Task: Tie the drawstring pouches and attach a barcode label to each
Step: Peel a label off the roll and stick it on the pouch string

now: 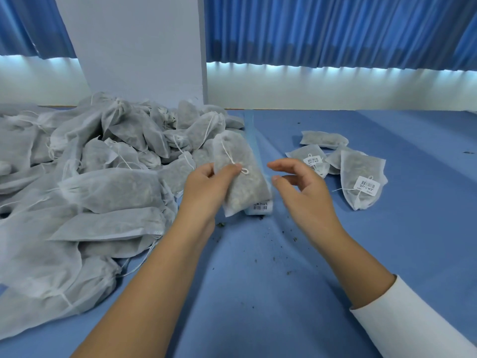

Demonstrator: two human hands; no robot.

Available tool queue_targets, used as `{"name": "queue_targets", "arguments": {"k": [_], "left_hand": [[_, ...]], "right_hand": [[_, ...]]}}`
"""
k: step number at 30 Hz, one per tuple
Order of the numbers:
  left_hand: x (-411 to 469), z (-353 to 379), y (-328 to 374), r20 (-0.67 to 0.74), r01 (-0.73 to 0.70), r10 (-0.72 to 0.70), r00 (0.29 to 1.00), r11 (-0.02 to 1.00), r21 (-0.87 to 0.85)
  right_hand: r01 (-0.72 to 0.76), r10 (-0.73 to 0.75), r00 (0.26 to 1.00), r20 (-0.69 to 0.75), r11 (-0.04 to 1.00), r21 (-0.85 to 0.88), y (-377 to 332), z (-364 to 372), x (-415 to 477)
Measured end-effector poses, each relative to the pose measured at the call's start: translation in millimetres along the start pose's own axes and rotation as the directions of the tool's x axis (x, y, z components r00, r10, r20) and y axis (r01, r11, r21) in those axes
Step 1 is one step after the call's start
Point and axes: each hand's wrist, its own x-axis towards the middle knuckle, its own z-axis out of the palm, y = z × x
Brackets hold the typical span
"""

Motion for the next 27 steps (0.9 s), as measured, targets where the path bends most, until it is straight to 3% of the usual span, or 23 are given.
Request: {"name": "queue_targets", "arguments": {"k": [2, 5, 8, 14, 27], "left_hand": [[6.1, -5.0, 0.0, -0.066, 0.009, -0.011, 0.998, 0.999, -0.040], [13.1, -11.7, -1.0, -0.132, 0.031, -0.036, 0.991, 0.999, -0.044], [17.5, -14.8, -3.0, -0.138, 0.048, -0.055, 0.989, 0.998, -0.050], [19.0, -25.4, 8.4, -0.111, 0.062, -0.068, 0.991, 0.996, -0.060], [17.4, -8.9, -9.9, 0.194, 0.165, -0.158, 0.968, 0.986, -0.024]], "right_hand": [[-0.037, 0.038, 0.999, 0.007, 0.993, -0.113, 1.1, -9.2, 4.4], [-0.157, 0.221, 0.955, 0.196, 0.943, -0.295, 5.6, -17.4, 8.0], [-0.173, 0.267, 0.905, 0.331, 0.942, -0.288, 10.9, -14.0, 7.1], [-0.067, 0.138, 0.937, 0.321, 0.972, -0.223, 14.7, -9.4, 8.3], [-0.096, 0.135, 0.943, 0.303, 0.985, -0.142, 16.3, -14.4, 12.2]]}}
